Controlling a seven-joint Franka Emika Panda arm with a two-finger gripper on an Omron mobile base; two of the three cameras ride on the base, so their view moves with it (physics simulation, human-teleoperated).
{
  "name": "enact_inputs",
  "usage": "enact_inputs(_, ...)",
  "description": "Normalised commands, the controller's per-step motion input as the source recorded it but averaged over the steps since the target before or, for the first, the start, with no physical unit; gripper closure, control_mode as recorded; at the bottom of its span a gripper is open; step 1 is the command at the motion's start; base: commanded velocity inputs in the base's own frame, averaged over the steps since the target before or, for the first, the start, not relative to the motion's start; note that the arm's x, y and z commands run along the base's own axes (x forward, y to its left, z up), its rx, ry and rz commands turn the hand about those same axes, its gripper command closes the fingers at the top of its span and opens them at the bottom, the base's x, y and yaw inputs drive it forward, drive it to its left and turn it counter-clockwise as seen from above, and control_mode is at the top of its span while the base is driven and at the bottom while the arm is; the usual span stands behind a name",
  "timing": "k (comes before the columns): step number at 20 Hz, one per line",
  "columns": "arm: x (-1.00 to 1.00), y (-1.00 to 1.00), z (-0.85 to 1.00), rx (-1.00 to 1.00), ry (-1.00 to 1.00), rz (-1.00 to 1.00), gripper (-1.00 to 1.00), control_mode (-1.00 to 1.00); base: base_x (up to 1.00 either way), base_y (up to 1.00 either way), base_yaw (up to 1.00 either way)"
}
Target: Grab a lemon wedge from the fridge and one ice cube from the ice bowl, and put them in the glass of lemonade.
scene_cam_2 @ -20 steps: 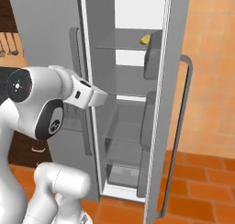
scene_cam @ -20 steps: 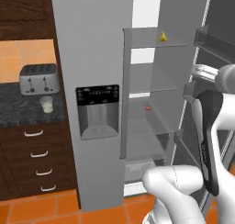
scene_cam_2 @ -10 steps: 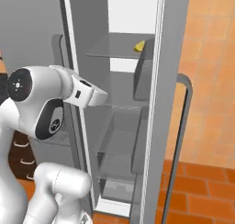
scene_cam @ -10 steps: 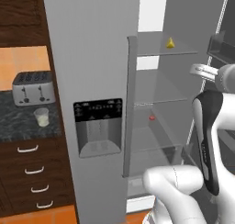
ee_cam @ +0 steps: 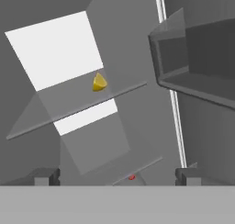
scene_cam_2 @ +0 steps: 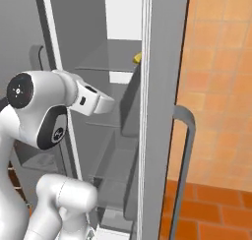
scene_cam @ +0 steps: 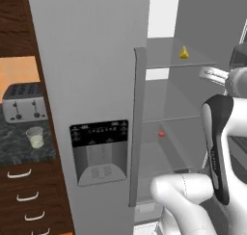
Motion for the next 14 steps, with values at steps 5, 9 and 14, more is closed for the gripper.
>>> enact_inputs(5, 0.0, 0.0, 0.0, 0.0, 0.0, 0.0, -1.0, 1.0, 0.37, -0.36, 0.0)
enact_inputs(9, 0.0, 0.0, 0.0, 0.0, 0.0, 0.0, -1.0, 1.0, 0.4, -0.06, 0.0)
enact_inputs(14, 0.06, 0.0, 0.0, 0.0, 0.0, 0.0, -1.0, -1.0, 0.07, 0.0, 0.0)
